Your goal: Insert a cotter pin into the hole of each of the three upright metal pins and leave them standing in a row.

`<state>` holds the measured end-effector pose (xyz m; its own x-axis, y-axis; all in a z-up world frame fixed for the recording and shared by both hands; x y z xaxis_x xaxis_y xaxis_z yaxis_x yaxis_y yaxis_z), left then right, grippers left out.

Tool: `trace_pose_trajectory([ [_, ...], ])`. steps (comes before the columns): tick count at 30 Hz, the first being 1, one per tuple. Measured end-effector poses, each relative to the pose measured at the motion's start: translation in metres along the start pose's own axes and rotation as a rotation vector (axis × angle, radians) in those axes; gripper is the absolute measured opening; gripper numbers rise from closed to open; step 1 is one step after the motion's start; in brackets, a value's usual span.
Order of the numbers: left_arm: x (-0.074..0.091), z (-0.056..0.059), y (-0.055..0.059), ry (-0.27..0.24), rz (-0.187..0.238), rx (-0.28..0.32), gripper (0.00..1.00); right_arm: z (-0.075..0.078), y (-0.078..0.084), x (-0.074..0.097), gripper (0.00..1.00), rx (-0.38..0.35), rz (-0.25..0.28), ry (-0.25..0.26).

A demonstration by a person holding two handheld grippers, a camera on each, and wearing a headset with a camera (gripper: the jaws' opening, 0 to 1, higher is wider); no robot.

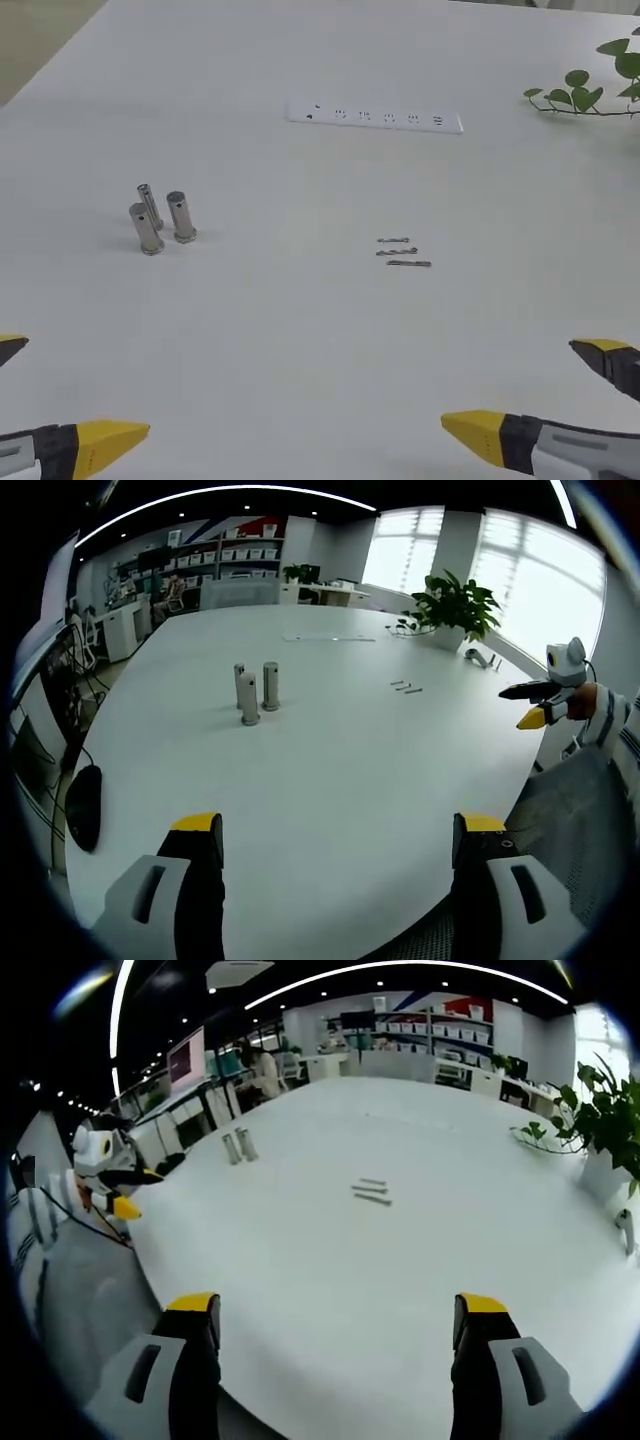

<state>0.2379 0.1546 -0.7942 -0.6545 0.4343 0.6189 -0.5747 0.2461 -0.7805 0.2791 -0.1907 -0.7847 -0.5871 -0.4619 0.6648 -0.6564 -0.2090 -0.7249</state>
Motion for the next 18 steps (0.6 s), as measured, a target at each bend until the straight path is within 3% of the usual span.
trace_pose_trajectory([
  [4, 0.000, 0.000, -0.001, -0.001, 0.003, 0.000, 0.95, 0.001, -0.003, 0.002, 0.98, -0.019, 0.017, -0.003],
  [9, -0.001, 0.001, -0.001, 0.021, -0.026, -0.024, 0.95, 0.003, 0.003, 0.002, 0.98, -0.005, -0.016, 0.004],
  [18, -0.003, -0.007, -0.006, 0.007, -0.017, -0.028, 0.95, 0.002, 0.009, 0.000, 0.98, 0.005, -0.035, 0.003],
])
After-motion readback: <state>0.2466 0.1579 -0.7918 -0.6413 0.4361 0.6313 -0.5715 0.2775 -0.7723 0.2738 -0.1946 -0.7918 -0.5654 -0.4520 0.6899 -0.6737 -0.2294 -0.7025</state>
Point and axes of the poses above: the centre of the closed fingertips' face, and the gripper's own axes: x roughly backward along the fingers, z roughly to its right, y roughly out of its underside, the point moved 2 cm from there along x, roughly backward along the fingers, and after that the axes turned 7 degrees about -x, right-handed, at the moved point
